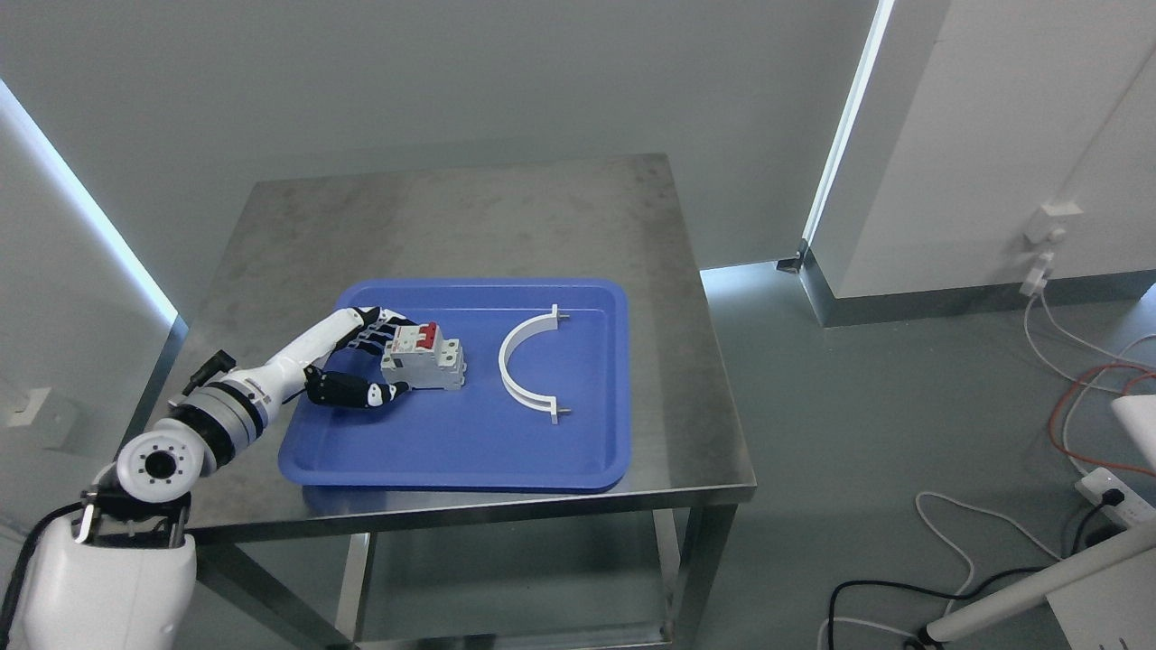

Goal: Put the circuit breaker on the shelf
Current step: 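Close the left hand around the circuit breaker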

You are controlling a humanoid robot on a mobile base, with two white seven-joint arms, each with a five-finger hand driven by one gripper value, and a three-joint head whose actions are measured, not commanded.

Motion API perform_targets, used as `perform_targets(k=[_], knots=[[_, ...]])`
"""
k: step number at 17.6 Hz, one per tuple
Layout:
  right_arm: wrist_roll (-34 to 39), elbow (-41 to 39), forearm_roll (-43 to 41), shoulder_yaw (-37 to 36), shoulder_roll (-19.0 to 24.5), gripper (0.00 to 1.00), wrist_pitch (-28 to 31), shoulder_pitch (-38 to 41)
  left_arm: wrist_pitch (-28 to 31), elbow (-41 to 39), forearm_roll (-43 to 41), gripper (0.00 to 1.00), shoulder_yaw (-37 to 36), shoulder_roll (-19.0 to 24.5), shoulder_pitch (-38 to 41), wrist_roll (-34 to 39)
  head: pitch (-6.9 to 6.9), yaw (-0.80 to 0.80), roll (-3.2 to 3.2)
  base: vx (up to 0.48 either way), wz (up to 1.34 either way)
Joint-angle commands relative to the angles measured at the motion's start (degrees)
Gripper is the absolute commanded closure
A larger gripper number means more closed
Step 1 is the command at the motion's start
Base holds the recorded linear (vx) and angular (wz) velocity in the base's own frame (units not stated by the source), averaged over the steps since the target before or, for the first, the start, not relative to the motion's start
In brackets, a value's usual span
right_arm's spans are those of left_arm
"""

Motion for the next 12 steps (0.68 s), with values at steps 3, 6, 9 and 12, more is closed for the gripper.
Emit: perform_targets(k=[3,6,9,12], knots=[[0.29,0.01,0.01,1.14,-1.00,0.00,-0.90,0.00,-7.94,4.44,-0.89,0.95,5.62,-7.46,-0.67,0.03,0.00,0.00,0.00,0.004,0.00],[0.29,0.01,0.01,1.14,-1.00,0.00,-0.81,0.00,-9.43,4.53,-0.54,0.97,11.32,-10.10,-1.72,-0.32,0.00,0.00,0.00,0.008,-0.01],[0.38,0.01,0.01,1.14,-1.00,0.00,-0.81,0.00,-12.94,4.35,3.65,0.97,23.41,-15.53,-4.95,-0.23,0.00,0.00,0.00,0.005,-0.02],[0.29,0.01,0.01,1.14,-1.00,0.00,-0.81,0.00,-13.82,2.60,6.84,0.96,35.48,-16.67,-8.31,0.73,0.00,0.00,0.00,0.000,0.00]])
